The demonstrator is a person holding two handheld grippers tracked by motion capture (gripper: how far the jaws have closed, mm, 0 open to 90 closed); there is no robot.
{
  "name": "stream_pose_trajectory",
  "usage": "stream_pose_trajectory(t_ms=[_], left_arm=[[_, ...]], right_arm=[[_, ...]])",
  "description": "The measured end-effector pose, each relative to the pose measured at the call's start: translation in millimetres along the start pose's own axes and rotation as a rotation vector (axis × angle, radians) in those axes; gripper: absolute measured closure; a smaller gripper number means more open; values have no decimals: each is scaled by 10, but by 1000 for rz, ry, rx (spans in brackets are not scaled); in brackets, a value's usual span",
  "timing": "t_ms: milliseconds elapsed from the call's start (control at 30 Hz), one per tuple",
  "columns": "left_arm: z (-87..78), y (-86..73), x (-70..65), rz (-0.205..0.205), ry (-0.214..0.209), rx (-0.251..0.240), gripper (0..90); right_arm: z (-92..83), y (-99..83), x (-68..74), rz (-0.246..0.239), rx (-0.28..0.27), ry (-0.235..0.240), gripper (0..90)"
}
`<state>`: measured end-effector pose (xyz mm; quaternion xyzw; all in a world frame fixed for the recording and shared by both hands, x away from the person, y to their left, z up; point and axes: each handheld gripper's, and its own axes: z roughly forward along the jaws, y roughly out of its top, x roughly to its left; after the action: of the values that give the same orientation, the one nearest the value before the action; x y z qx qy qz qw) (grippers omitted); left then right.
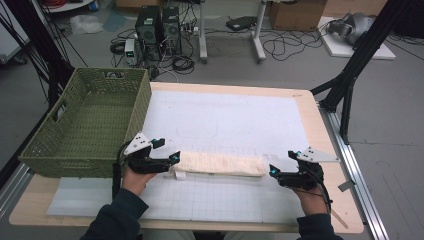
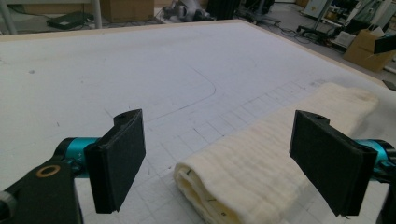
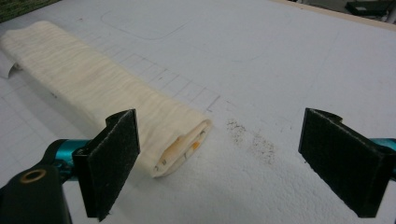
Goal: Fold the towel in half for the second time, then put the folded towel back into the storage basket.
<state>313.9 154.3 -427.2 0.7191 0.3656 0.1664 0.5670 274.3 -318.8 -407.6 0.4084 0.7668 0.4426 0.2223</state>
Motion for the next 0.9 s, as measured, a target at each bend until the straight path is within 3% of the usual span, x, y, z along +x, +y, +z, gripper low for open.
stream_pose_trajectory(t_ms=[900], left_arm=[[-25,-17,34,4,16,9,199]], right_arm=[[50,-50,-31,9,1,-16,117]])
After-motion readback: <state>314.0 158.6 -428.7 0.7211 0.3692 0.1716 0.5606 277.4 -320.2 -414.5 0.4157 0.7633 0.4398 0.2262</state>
